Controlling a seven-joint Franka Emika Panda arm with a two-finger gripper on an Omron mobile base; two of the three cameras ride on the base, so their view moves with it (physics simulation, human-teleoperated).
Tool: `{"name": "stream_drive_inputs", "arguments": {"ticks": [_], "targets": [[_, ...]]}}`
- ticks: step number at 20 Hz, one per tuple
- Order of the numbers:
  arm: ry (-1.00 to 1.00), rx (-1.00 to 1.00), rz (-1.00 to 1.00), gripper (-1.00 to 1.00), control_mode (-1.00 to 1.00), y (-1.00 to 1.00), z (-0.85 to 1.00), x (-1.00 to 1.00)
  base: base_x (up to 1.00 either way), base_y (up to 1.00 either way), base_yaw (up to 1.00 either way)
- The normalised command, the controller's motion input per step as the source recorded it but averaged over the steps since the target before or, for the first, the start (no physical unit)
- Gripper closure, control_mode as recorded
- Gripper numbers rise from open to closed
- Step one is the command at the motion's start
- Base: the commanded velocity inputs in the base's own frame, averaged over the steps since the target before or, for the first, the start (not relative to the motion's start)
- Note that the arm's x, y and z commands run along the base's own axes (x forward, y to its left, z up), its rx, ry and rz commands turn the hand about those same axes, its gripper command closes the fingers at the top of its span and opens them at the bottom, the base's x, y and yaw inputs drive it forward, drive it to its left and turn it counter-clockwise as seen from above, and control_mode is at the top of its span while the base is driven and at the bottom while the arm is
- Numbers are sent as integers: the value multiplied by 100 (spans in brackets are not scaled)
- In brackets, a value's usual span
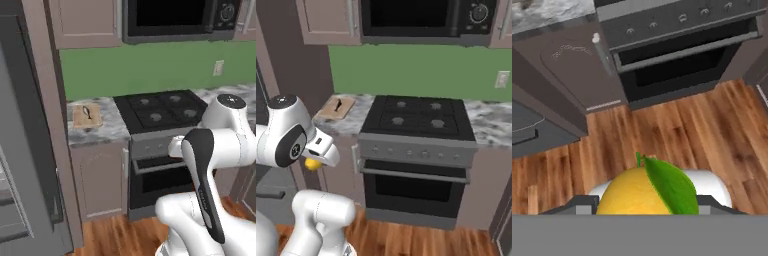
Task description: Retrieve a lemon from the fridge and place it on the cutting board with the fish.
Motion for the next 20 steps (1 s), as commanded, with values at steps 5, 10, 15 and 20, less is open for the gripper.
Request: {"name": "stream_drive_inputs", "arguments": {"ticks": [5, 10, 15, 20], "targets": [[0, 0, 0, 100, 100, 0, 0, 0, 76, -45, 76], [0, 0, 0, 100, 100, 0, 0, 0, 68, -49, 65], [0, 0, 0, 100, 100, 0, 0, 0, 44, -47, 39], [0, 0, 0, 100, 100, 0, 0, 0, 35, -48, 9]]}}
